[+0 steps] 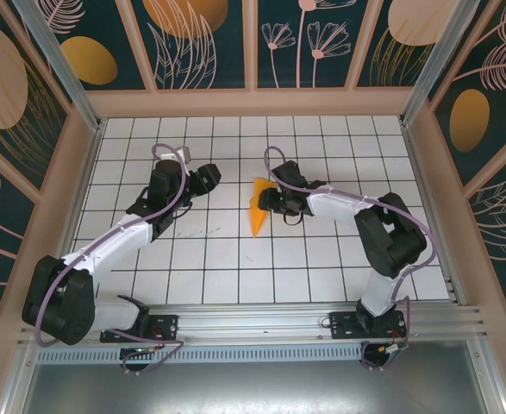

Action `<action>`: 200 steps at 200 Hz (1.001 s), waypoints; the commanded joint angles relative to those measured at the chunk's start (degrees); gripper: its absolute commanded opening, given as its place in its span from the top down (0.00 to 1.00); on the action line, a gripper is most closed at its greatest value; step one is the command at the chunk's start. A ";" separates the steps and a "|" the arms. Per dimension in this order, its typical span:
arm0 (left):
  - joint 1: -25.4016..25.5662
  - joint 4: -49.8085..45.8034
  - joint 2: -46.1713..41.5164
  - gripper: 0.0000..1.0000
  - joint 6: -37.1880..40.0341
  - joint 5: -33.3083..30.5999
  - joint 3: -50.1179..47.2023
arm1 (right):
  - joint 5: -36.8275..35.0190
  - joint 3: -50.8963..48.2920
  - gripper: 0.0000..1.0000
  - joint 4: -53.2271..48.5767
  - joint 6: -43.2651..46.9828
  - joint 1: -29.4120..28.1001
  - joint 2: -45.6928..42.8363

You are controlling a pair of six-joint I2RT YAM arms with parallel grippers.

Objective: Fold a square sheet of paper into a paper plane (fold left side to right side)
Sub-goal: Move the paper plane to the center of the table.

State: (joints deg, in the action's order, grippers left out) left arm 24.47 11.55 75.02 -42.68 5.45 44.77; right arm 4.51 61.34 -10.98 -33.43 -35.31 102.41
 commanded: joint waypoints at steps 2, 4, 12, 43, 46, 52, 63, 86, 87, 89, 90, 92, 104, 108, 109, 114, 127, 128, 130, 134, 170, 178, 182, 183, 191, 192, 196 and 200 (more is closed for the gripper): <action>-0.21 -0.16 -1.50 0.36 -0.09 -1.83 -0.83 | 3.49 0.22 0.56 1.09 -2.43 -0.19 1.54; -0.21 -0.13 -1.54 0.36 -0.05 -1.87 -0.79 | 3.73 0.32 0.59 1.04 -2.36 -0.22 1.65; -0.21 -0.36 -1.68 0.36 0.04 -2.16 -0.74 | 4.47 0.71 0.74 1.04 -1.90 -0.26 1.74; -0.21 -0.85 -1.90 0.36 0.45 -2.42 -0.38 | 5.92 -2.31 1.00 3.88 0.63 0.42 -2.94; -0.21 -0.89 -1.91 0.36 0.55 -2.50 -0.26 | 6.39 -2.95 1.00 4.60 0.83 0.68 -3.61; -0.21 -0.88 -1.90 0.36 0.63 -2.53 -0.20 | 8.30 -4.58 1.00 6.36 1.39 1.44 -5.05; -0.21 -1.00 -1.90 0.36 0.84 -2.47 -0.09 | 12.17 -8.57 1.00 10.47 1.16 3.19 -7.82; -0.21 -1.16 -1.83 0.36 1.12 -2.28 0.09 | 19.49 -17.55 1.00 17.70 -0.66 8.49 -11.25; -0.21 -1.13 -1.87 0.36 1.16 -2.28 0.07 | 19.79 -17.91 1.00 18.08 -0.71 8.67 -11.30; -0.21 -1.14 -1.89 0.36 1.14 -2.29 0.06 | 20.42 -18.56 1.00 18.62 -0.79 9.09 -11.50; -0.21 -1.16 -1.89 0.36 1.12 -2.29 0.05 | 20.65 -18.86 1.00 18.80 -0.82 9.37 -11.56; -0.25 -1.11 -1.83 0.36 1.11 -2.25 0.05 | 20.98 -19.56 1.00 19.20 -0.88 9.86 -11.63; -0.21 -1.24 -1.76 0.36 1.23 -2.12 0.14 | 21.76 -22.03 1.00 19.51 -0.36 12.31 -11.80; -0.23 -1.23 -1.73 0.36 1.29 -1.98 0.15 | 21.56 -22.47 1.00 19.06 0.28 13.07 -11.75; -0.22 -1.20 -1.68 0.36 1.24 -2.00 0.14 | 21.44 -22.48 1.00 18.89 0.42 13.20 -11.77; -0.21 -1.22 -1.59 0.36 1.18 -1.91 0.14 | 20.58 -22.58 1.00 17.56 1.17 13.79 -11.65; -0.25 -1.27 -1.37 0.36 1.04 -1.38 0.27 | 18.09 -22.32 0.95 14.34 3.18 14.90 -11.84; -0.28 -1.31 -1.33 0.36 1.03 -1.35 0.25 | 17.82 -22.28 0.94 14.07 3.32 15.00 -11.90; -0.23 -1.28 -1.29 0.36 1.02 -1.26 0.30 | 17.31 -22.20 0.93 13.67 3.60 15.07 -12.02; -0.21 -1.20 -1.23 0.36 0.94 -1.10 0.36 | 16.05 -22.00 0.90 12.61 4.06 15.20 -12.33; -0.21 -1.54 -0.84 0.34 1.10 -0.84 0.81 | 2.66 -16.91 0.64 -0.04 6.95 15.06 -16.16; -0.21 -1.62 -1.00 0.32 1.27 -1.03 0.86 | 1.04 -15.56 0.61 -2.39 7.28 14.51 -17.41; -0.21 -1.65 -1.10 0.32 1.38 -1.06 0.85 | -0.07 -14.88 0.60 -3.61 7.32 14.00 -18.06; -0.21 -1.63 -1.10 0.32 1.33 -1.10 0.89 | -0.45 -14.60 0.60 -4.01 7.33 13.89 -18.27; -0.22 -1.79 -1.32 0.31 1.54 -1.38 0.99 | -3.03 -12.86 0.55 -6.39 7.48 12.50 -19.43; -0.21 -1.75 -1.35 0.31 1.59 -1.44 1.00 | -3.33 -12.67 0.55 -6.67 7.54 12.21 -19.57; -0.21 -1.79 -1.44 0.30 1.71 -1.46 1.02 | -4.59 -11.79 0.53 -7.53 7.79 11.21 -20.10; -0.21 -1.82 -1.54 0.30 1.72 -1.62 0.98 | -5.10 -11.16 0.50 -8.32 8.07 9.96 -20.56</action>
State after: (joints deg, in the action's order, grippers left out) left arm 24.47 10.44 74.24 -42.37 3.99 44.66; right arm 8.51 44.66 -10.61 -27.57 -21.17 86.35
